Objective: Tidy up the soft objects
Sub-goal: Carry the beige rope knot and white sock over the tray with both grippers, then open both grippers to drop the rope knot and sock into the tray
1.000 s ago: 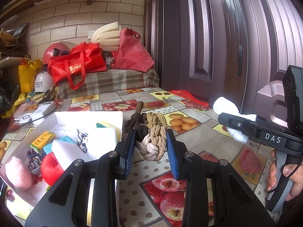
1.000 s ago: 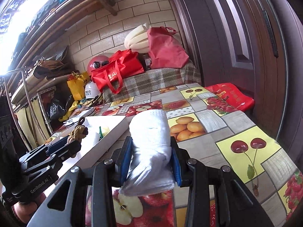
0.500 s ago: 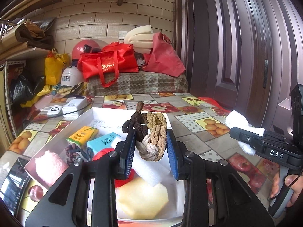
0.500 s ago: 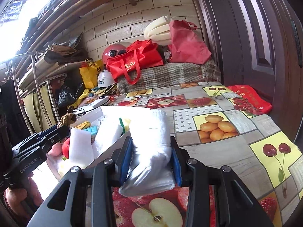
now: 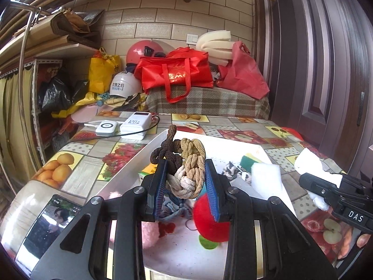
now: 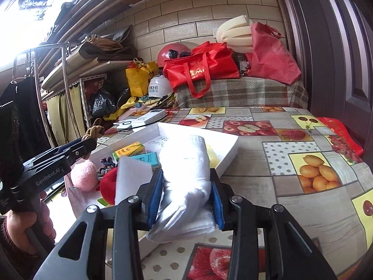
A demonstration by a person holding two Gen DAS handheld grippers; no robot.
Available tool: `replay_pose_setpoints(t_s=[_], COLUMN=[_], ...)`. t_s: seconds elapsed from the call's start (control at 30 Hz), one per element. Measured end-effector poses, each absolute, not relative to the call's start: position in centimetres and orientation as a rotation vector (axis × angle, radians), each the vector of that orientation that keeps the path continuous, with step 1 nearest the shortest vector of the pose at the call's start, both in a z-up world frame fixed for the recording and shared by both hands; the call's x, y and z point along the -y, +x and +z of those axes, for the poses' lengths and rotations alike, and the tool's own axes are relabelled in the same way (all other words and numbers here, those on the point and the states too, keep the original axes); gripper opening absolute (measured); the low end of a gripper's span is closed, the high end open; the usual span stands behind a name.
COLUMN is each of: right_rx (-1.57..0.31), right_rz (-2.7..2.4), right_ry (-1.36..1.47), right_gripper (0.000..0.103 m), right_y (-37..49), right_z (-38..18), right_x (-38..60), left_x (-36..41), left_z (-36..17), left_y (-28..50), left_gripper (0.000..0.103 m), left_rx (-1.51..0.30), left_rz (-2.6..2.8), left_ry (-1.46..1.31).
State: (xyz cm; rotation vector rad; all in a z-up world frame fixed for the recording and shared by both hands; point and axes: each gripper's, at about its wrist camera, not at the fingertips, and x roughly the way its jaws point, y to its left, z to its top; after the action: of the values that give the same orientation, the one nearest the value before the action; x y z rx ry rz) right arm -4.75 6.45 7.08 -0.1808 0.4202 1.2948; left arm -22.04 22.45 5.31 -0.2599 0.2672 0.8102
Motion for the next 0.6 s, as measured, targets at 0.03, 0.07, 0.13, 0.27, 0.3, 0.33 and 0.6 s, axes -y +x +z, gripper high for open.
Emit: replay_pose_setpoints(t_s=[0.03, 0.07, 0.13, 0.27, 0.3, 0.33, 0.6], right_rx=[-0.424, -0.430, -0.440, -0.454, -0.455, -0.451, -0.410], right_rz=[1.311, 1.324, 1.341, 1.353, 1.353, 1.355, 1.352], right_ry=[-0.182, -0.187, -0.192, -0.201, -0.204, -0.207, -0.266], right_gripper=[0.038, 0.038, 0.038, 0.038, 0.038, 0.038, 0.039], right_y=[-4.9, -5.1, -5.3, -5.6, -5.6, -5.7, -6.6], right_z=[7.0, 7.0, 6.9, 6.7, 6.7, 6.7, 6.8], right_x=[-6.9, -7.6, -8.7, -10.6, -11.0, -11.3, -13.5], left_x=[-23.1, -23.6, -24.3, -25.1, -25.1, -25.2, -26.0], left_z=[5.2, 5.2, 5.1, 5.0, 5.0, 4.9, 4.6], left_y=[-22.0, -21.9, -21.6, -20.6, -20.3, -20.0, -18.9], left_gripper=[0.031, 0.031, 0.031, 0.031, 0.031, 0.031, 0.032], left_rx=[-0.273, -0.281, -0.289, -0.315, -0.321, -0.328, -0.377], left_rz=[0.814, 0.819, 0.826, 0.828, 0.827, 0.827, 0.858], left_ry=[-0.273, -0.281, -0.291, -0.287, -0.283, -0.278, -0.283])
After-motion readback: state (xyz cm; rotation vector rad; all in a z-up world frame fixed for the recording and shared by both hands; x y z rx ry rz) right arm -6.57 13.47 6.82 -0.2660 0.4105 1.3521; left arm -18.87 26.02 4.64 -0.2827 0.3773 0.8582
